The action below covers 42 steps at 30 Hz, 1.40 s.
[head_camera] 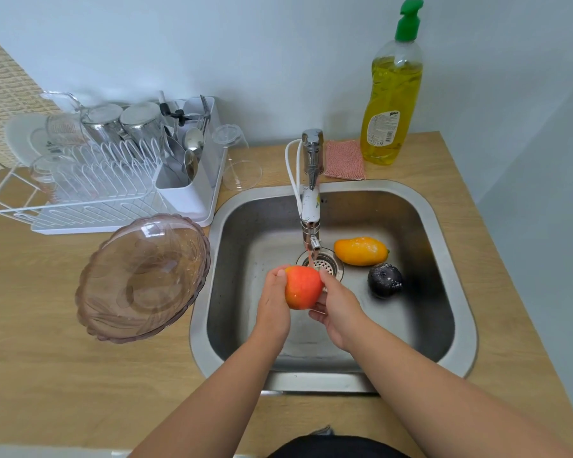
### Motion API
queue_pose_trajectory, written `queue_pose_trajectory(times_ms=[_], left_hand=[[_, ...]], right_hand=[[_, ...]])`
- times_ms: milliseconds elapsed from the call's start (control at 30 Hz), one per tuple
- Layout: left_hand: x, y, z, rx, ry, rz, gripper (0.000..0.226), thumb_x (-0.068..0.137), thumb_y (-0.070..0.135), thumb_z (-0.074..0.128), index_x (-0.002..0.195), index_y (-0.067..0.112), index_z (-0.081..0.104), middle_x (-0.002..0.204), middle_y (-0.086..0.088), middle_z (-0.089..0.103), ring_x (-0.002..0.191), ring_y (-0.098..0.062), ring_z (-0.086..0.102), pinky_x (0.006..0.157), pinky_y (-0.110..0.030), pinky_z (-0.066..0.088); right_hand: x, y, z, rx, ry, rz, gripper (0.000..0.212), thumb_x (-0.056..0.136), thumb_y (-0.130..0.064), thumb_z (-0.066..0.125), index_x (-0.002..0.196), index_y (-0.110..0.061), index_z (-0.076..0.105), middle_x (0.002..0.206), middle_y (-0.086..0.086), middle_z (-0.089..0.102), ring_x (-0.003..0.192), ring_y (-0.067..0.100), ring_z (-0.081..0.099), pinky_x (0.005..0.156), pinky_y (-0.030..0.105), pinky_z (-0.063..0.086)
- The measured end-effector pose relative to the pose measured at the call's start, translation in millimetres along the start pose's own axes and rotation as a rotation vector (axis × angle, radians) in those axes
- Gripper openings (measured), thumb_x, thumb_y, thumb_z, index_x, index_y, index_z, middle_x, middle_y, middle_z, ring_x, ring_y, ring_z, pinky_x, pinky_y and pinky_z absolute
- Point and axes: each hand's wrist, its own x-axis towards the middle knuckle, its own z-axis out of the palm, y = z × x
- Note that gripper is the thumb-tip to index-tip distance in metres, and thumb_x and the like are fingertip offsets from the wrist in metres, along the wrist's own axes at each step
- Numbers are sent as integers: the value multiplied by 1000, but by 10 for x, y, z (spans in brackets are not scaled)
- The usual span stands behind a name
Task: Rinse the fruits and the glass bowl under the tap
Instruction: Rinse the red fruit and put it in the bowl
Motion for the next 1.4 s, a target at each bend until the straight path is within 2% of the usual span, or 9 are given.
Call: queue_pose_trajectory(times_ms=[67, 200, 367, 467, 667, 767, 900, 1100, 1400], left_hand=[[-58, -31, -69, -10, -27, -50, 27, 103, 48, 35, 113, 35, 57, 123, -5, 55, 111, -23, 59, 92, -42, 54], [-156, -40, -196, -71, -61, -148, 23, 94, 43, 48, 115, 35, 56, 130, -9, 55, 120, -30, 57, 81, -31, 53], [-195, -38, -275, -66, -125, -224, 26, 99, 14, 50, 115, 34, 55, 132, -11, 52, 116, -32, 58, 76, -31, 53], [-220, -25, -284, -81, -132, -264, 21, 100, 18, 50, 115, 32, 56, 130, -10, 53, 114, -33, 60, 77, -32, 56], [-189, -47, -324, -143, -49, -312, 12, 101, 29, 53, 113, 29, 52, 130, -14, 53, 115, -38, 61, 83, -35, 56], [-173, -60, -347, -166, -33, -321, 13, 100, 34, 54, 112, 29, 51, 131, -16, 52, 112, -38, 63, 83, -36, 57], [-167, -54, -349, -186, -46, -345, 30, 100, 36, 54, 126, 24, 47, 131, -14, 52, 107, -35, 66, 88, -38, 58], [-163, -51, -354, -207, -44, -363, 36, 100, 35, 54, 132, 21, 45, 132, -13, 51, 108, -35, 66, 93, -41, 58], [-156, -63, -347, -164, -27, -351, 33, 100, 35, 53, 130, 22, 46, 129, -11, 51, 109, -35, 65, 93, -40, 58]], right_hand=[[-20, 49, -14, -17, 10, 3, 29, 99, -47, 44, 111, -23, 56, 123, 17, 62, 89, 22, 61, 68, 31, 48], [-80, 139, -34, 16, -6, 37, 31, 101, -43, 43, 118, -19, 54, 122, 20, 61, 83, 25, 60, 64, 31, 49], [-221, 220, -86, -16, -34, 0, 22, 103, -36, 41, 107, -19, 54, 110, 16, 59, 82, 28, 62, 72, 35, 54], [-256, 216, -101, -136, 6, -118, 18, 103, -31, 40, 113, -24, 53, 111, 9, 58, 81, 27, 63, 73, 35, 52], [-317, 249, -87, -282, -78, -307, 26, 98, -18, 52, 119, -32, 61, 122, -6, 60, 109, 14, 57, 85, 28, 45], [-317, 253, -92, -313, -101, -336, 40, 93, -9, 59, 129, -26, 59, 125, -8, 59, 101, 3, 56, 87, 23, 44], [-302, 272, -106, -344, -108, -358, 48, 88, -4, 63, 130, -25, 58, 120, -10, 61, 95, 4, 61, 77, 17, 45], [-253, 302, -128, -394, -113, -360, 57, 82, -1, 67, 131, -28, 56, 121, -10, 60, 103, 17, 64, 78, 20, 47], [-241, 307, -139, -462, -116, -371, 55, 83, -3, 67, 127, -33, 53, 118, -13, 56, 99, 12, 63, 80, 22, 48]])
